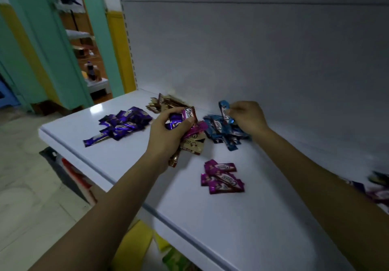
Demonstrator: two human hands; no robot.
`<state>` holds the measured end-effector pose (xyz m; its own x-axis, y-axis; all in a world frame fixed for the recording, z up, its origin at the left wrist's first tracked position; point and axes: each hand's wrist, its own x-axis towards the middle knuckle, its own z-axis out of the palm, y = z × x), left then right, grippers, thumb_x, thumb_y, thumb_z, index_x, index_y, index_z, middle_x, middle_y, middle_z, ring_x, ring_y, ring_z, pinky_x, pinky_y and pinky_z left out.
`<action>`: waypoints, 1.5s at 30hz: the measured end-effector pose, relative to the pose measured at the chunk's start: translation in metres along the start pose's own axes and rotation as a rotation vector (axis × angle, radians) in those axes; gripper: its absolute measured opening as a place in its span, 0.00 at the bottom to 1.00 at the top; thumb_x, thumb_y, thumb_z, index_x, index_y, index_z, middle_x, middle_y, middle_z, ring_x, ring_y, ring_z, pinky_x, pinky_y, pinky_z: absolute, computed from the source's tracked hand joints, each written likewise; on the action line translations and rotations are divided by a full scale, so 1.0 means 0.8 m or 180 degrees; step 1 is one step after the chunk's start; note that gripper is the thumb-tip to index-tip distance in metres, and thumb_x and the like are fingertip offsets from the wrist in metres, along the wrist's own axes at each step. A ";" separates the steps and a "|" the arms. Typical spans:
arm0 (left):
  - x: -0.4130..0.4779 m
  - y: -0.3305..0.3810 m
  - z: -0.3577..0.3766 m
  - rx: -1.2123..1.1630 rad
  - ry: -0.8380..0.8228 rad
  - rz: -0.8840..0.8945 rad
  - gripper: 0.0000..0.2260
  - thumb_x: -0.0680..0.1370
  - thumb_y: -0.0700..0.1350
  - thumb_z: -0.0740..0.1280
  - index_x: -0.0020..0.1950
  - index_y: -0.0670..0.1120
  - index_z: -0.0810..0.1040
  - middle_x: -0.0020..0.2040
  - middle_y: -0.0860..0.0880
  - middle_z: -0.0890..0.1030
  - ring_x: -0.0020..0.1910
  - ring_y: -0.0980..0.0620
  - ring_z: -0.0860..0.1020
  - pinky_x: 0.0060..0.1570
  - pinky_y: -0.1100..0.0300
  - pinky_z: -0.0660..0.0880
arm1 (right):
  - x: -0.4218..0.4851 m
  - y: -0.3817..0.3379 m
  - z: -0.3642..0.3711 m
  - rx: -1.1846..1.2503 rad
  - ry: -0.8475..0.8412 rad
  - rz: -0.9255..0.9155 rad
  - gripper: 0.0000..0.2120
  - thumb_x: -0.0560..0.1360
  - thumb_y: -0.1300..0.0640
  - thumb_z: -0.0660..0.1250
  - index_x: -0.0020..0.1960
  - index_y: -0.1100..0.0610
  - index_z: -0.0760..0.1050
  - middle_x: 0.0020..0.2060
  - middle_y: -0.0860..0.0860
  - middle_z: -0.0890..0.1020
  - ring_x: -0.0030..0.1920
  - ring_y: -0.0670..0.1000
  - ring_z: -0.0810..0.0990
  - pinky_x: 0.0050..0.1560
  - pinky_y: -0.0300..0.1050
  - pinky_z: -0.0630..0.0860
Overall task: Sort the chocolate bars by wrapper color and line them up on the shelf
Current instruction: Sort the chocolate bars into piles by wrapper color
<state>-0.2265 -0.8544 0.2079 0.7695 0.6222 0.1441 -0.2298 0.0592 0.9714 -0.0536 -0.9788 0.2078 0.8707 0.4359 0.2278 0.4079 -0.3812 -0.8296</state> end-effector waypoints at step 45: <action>-0.088 -0.033 -0.002 0.0031 -0.0235 0.0139 0.12 0.71 0.45 0.69 0.54 0.48 0.77 0.49 0.44 0.82 0.42 0.46 0.83 0.37 0.60 0.80 | -0.115 -0.016 -0.035 0.0266 -0.1687 0.0085 0.03 0.73 0.56 0.71 0.43 0.54 0.78 0.26 0.42 0.80 0.25 0.41 0.75 0.27 0.32 0.69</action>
<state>-0.2759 -0.8987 0.1719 0.8008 0.5648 0.1995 -0.2586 0.0255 0.9657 -0.1314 -1.0366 0.2115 0.6134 0.7872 -0.0645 0.3456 -0.3409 -0.8743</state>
